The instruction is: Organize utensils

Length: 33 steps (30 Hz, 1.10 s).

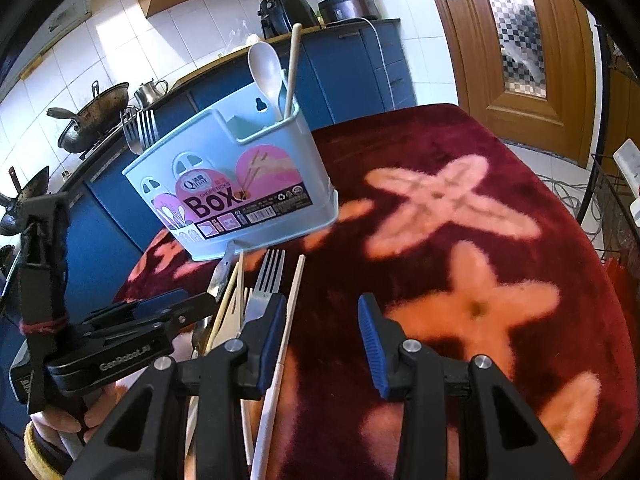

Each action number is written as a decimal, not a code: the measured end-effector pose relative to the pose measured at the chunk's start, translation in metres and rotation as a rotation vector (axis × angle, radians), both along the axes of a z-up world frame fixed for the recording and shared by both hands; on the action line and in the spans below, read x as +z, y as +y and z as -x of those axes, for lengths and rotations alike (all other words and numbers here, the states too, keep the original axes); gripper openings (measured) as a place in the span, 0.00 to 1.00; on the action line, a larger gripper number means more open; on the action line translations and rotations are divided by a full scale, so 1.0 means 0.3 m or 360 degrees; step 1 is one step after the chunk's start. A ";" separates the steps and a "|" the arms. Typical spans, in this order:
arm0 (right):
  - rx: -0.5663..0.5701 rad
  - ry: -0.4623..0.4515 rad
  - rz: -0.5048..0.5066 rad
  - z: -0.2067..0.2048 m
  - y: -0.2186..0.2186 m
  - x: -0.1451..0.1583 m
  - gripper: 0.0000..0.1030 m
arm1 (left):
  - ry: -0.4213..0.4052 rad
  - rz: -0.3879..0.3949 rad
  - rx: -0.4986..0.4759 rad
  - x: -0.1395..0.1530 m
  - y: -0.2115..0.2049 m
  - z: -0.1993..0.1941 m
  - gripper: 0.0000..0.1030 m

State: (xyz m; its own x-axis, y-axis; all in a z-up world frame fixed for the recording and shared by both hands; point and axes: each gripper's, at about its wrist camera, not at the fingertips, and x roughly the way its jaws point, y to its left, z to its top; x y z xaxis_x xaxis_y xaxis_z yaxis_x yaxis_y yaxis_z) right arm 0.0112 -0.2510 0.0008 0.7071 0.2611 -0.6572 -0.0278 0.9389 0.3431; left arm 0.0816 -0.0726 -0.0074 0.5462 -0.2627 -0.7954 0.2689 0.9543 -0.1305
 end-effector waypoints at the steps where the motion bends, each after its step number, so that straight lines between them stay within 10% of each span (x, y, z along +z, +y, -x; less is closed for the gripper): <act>1: 0.0001 0.0001 0.0000 -0.001 -0.001 -0.001 0.39 | 0.0009 -0.0004 -0.0001 -0.006 -0.004 -0.007 0.36; 16: 0.0020 0.0019 -0.0022 -0.008 -0.012 -0.021 0.39 | 0.0059 0.0084 -0.0040 -0.020 -0.035 -0.069 0.05; 33: 0.0152 0.0126 0.0025 -0.040 0.054 -0.013 0.36 | -0.0120 0.0160 0.0204 0.059 0.111 0.008 0.02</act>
